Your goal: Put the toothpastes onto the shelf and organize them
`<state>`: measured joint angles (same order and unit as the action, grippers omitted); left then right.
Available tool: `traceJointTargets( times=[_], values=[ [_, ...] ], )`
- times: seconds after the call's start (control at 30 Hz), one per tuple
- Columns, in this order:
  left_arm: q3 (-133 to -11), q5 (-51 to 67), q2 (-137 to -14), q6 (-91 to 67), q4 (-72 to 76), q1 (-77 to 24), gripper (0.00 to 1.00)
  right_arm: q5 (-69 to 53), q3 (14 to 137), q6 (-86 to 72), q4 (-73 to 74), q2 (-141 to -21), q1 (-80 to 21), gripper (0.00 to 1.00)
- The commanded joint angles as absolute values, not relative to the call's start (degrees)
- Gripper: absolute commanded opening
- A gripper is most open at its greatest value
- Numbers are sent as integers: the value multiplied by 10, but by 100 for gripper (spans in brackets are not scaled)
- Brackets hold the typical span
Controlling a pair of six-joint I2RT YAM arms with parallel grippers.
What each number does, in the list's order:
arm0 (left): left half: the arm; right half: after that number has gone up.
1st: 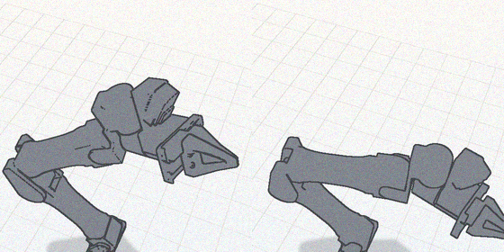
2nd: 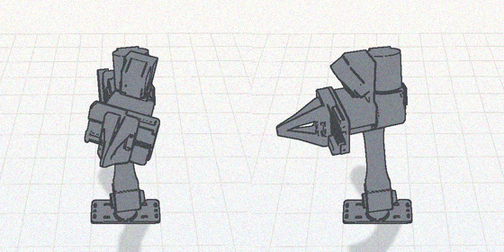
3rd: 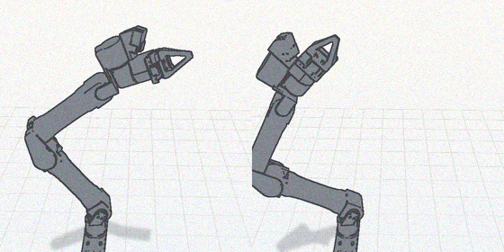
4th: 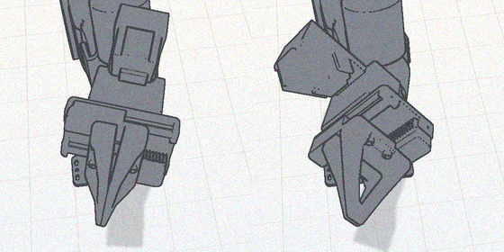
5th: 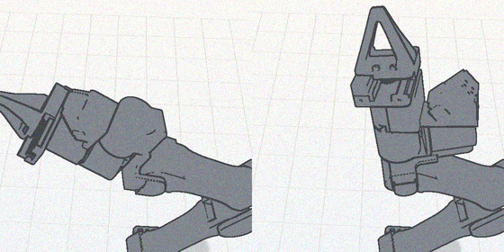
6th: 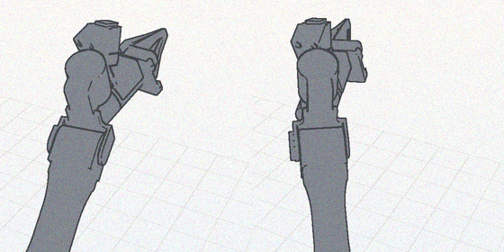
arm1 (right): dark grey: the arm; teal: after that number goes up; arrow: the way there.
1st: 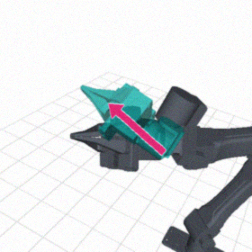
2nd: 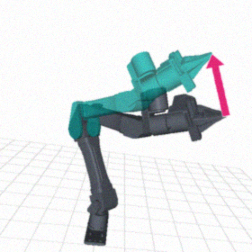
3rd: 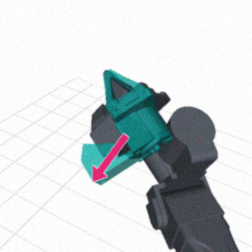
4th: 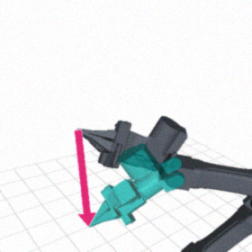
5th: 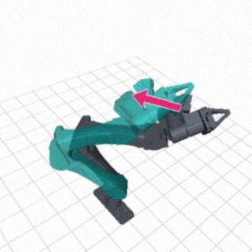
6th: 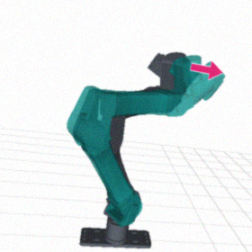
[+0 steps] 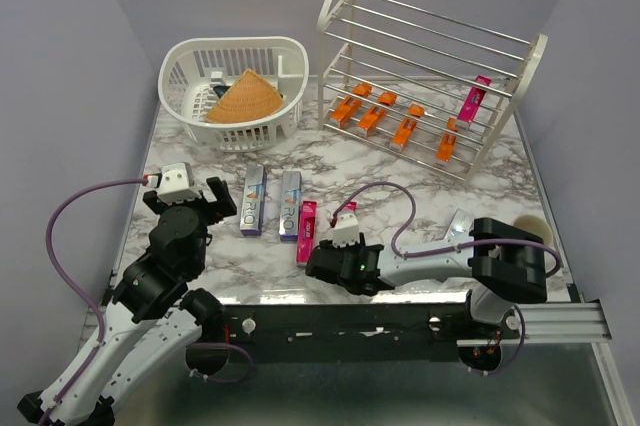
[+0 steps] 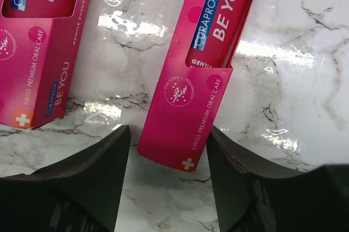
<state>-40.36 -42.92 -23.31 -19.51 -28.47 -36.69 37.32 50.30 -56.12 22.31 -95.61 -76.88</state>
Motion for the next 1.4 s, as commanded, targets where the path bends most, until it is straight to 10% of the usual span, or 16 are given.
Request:
traceJointTargets(
  times=[0.0, 0.77, 1.37],
  values=[
    [-400, -433, -232, -193, -285, -361, 99, 427, 504, -586, 250, -982, -769, 63],
    [-399, -425, -238, -193, -283, -359, 99, 592, 585, -549, 374, -883, -752, 44],
    [-398, -419, -236, -193, -281, -358, 99, 550, 644, -230, 135, -773, -524, 44]
  ],
)
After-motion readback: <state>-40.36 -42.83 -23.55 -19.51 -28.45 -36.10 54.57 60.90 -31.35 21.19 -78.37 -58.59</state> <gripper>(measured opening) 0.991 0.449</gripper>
